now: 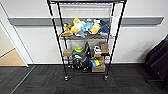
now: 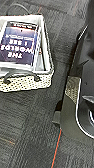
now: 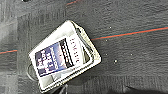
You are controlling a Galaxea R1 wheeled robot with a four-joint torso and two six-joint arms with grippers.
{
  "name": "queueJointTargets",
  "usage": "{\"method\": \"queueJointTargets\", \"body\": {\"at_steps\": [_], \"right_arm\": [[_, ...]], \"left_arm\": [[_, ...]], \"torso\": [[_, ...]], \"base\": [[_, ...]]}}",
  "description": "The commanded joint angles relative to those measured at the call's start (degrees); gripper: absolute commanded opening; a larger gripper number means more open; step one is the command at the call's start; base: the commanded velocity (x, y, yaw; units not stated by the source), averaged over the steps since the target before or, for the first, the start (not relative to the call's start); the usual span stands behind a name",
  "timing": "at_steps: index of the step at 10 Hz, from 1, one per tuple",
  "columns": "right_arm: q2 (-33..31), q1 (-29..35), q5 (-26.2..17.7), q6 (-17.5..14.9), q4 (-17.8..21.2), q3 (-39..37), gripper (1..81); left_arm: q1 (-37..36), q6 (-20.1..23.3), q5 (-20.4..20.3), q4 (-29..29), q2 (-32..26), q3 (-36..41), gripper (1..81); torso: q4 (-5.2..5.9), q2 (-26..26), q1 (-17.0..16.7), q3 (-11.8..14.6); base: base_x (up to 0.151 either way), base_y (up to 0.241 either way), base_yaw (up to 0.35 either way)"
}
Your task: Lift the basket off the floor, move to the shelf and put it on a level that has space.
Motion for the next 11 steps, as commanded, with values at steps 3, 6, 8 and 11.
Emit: {"method": "queueJointTargets", "body": {"at_steps": [3,6,8,11], "right_arm": [[-0.8,10.0,-3.9,0.0,1.4,0.2,81.1],[-0.5,12.3,-4.4,0.0,1.5,-0.1,81.1],[-0.4,13.7,-6.1,0.0,1.7,-0.2,81.1],[0.2,14.3,-6.2,0.2,1.8,-0.5,81.1]], "left_arm": [[-4.6,-0.2,3.7,-0.7,-0.6,0.5,81.1],[-6.2,-0.2,3.8,-0.7,-0.2,0.3,81.1],[-8.8,-0.3,4.4,-1.0,0.2,0.5,81.1],[-11.8,-0.3,5.4,-0.7,3.0,-0.3,81.1]], "torso": [[0.00,-9.5,6.1,-8.9],[0.00,-14.9,9.6,-8.2],[0.00,-18.1,11.6,-9.0],[0.00,-24.0,15.3,-9.0]], "base": [[0.000,0.000,0.000],[0.000,0.000,0.000],[0.000,0.000,0.000],[0.000,0.000,0.000]]}}
